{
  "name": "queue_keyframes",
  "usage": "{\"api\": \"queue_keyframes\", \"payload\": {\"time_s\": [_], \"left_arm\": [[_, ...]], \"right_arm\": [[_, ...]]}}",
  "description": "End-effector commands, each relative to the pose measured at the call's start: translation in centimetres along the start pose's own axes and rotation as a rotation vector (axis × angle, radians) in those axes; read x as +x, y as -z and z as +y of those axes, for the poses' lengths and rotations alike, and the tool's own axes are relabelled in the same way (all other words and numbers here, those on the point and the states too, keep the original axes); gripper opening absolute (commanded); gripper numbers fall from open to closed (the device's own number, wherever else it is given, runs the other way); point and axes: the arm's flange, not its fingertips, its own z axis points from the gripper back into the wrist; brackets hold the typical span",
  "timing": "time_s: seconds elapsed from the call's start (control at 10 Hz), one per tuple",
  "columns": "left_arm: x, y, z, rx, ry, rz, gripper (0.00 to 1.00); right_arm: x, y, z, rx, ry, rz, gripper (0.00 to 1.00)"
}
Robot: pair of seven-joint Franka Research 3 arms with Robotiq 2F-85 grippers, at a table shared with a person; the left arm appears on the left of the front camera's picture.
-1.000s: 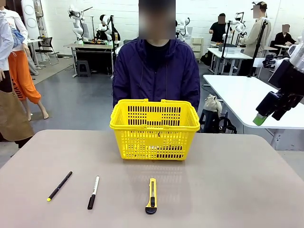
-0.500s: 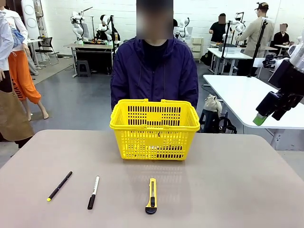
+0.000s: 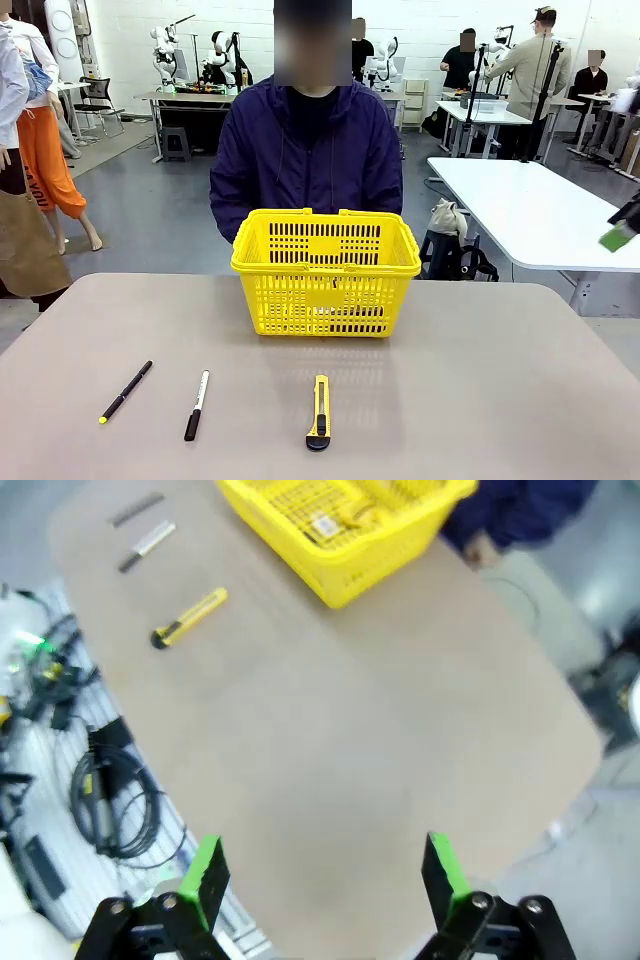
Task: Place the items the person wants into the basket.
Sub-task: Pick up the item the person points to and place it in the Market Basket.
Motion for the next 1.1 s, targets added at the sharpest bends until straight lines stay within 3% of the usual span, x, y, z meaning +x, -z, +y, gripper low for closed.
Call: {"api": "queue_keyframes", "payload": {"time_s": [0.0, 0.2, 0.4, 1.0], "left_arm": [[-0.1, 0.0, 0.1, -0.011, 0.013, -0.008, 1.0], [-0.1, 0.0, 0.1, -0.011, 0.013, -0.008, 1.0], [-0.1, 0.0, 0.1, -0.011, 0.013, -0.008, 1.0], [-0.1, 0.0, 0.1, -0.011, 0.013, -0.008, 1.0]], "right_arm": [[-3.8, -3.4, -1.6, 0.231, -0.087, -0.199, 1.0], [-8.3, -5.5, -2.9, 0.248, -0.052, -0.338, 1.0], [-12.1, -4.8, -5.3, 0.283, 0.046, -0.413, 1.0], [-15.2, -3.3, -6.4, 0.299, 0.112, -0.433, 1.0]]}}
